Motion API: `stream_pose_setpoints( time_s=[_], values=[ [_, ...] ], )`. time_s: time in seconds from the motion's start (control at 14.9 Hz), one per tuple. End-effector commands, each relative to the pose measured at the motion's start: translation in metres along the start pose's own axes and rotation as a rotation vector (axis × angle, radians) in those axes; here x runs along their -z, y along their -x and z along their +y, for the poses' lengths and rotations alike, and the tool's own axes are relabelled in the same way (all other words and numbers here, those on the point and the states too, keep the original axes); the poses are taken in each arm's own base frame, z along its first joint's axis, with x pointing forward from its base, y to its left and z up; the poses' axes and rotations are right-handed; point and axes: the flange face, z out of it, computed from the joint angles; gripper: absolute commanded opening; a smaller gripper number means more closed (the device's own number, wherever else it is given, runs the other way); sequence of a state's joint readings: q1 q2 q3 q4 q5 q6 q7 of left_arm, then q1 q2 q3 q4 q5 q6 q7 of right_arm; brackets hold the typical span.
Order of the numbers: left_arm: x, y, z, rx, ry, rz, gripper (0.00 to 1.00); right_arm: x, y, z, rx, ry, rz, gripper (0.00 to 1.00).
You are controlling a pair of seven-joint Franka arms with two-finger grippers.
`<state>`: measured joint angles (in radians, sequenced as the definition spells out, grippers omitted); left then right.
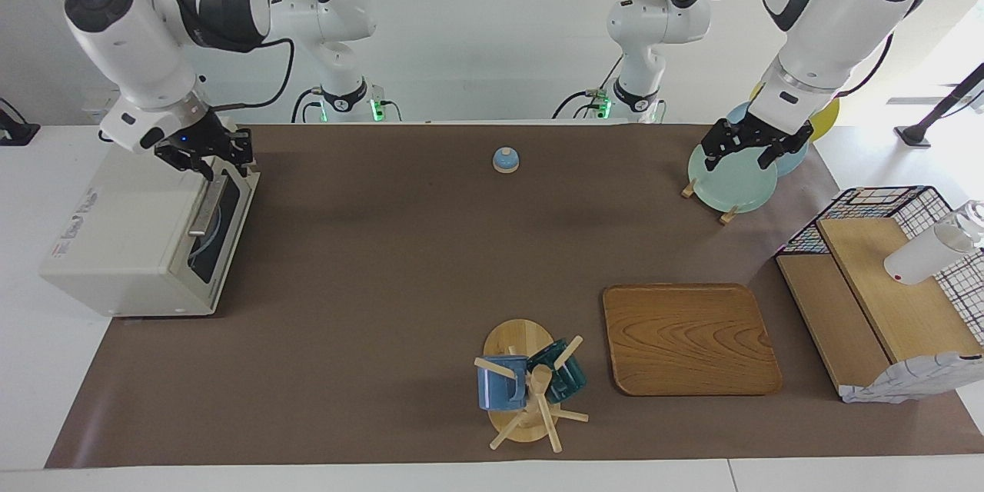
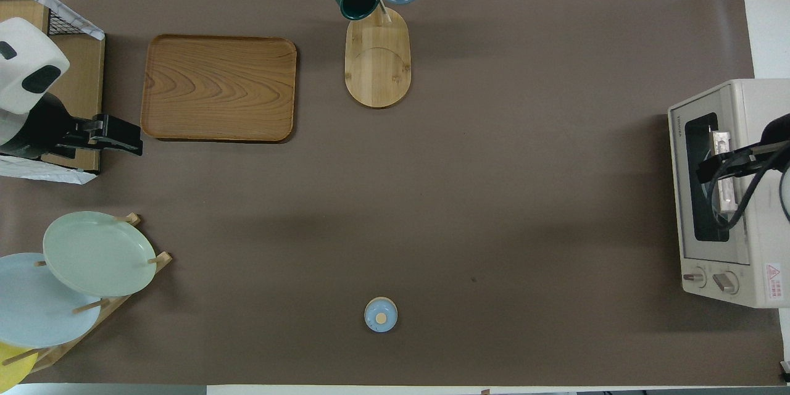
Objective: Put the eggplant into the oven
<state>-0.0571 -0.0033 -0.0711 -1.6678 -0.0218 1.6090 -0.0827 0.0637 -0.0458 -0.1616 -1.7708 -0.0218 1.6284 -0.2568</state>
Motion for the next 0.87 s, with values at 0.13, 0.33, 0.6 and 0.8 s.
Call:
stream_pose_setpoints(
  time_s=[0.13, 0.33, 0.6, 0.8],
  values=[
    [0.003, 0.004, -0.004, 0.0, -0.014, -0.005, 1.0, 0.006, 0.003, 0.004, -0.1, -0.044, -0.023, 1.0],
    [0.003, 0.004, -0.003, 0.0, -0.012, -0.005, 1.0, 0.009, 0.007, 0.004, -0.098, -0.037, -0.03, 1.0],
    [0.003, 0.004, -0.004, 0.0, -0.014, -0.005, 1.0, 0.012, -0.006, -0.007, -0.072, -0.005, -0.063, 1.0],
    [0.003, 0.004, -0.003, 0.0, -0.012, -0.005, 1.0, 0.021, -0.003, 0.003, -0.092, -0.005, -0.041, 1.0]
  ],
)
